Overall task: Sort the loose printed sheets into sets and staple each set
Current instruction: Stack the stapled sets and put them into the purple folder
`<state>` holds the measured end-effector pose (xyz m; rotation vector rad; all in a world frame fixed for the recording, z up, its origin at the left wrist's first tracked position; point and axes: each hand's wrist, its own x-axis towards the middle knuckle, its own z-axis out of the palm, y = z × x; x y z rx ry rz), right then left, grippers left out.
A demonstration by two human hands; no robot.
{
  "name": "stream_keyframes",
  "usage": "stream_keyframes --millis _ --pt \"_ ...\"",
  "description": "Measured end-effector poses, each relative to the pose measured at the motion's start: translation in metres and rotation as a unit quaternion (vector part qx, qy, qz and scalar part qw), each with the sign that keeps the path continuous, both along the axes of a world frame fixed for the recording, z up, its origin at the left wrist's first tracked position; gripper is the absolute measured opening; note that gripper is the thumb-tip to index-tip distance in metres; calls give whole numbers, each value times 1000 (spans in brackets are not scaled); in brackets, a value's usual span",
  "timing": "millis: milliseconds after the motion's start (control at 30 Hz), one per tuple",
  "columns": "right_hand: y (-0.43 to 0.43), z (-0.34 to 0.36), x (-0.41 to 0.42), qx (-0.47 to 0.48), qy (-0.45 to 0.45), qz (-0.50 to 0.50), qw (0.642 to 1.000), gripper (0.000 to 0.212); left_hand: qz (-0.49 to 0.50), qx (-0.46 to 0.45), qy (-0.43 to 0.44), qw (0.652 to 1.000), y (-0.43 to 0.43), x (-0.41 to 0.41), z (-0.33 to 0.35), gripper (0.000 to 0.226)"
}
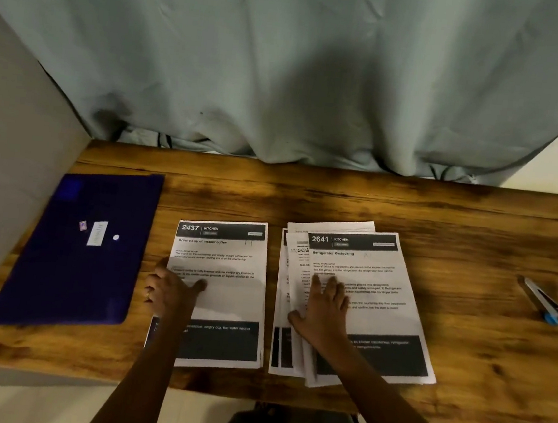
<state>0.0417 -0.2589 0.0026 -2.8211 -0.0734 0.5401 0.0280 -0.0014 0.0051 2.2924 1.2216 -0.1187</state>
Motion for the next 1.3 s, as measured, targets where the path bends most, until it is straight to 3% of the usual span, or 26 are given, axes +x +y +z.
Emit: stream_keyframes --millis 133,300,400,500,567,733,933,1200,1300 --pt "-4 3 -3 14 -9 -17 1000 65 21 -44 -21 999 8 3 -4 90" --pt "-14 4 0 44 -65 -36 996 39 -11 -73 -67 995 8 5 7 32" --pt "-18 5 2 65 -68 -54 994 45 -37 -82 -86 992 6 10 15 31" --pt "-20 7 4 88 -46 -72 992 77 -55 -102 -98 988 7 13 21 31" --pt "-19 10 4 64 -39 -38 996 87 -68 -110 -110 986 9 14 23 30" --pt "-9 9 2 6 -15 -1 1000 65 -86 -134 -128 979 13 17 30 26" --pt "3 6 2 -14 -4 -15 1000 88 -87 -163 -157 970 15 18 45 19" --pt "8 9 6 -25 6 -26 999 75 -75 -213 -167 960 22 24 64 20" --pt "4 12 8 34 4 -45 998 81 -69 -243 -171 952 25 28 70 22"
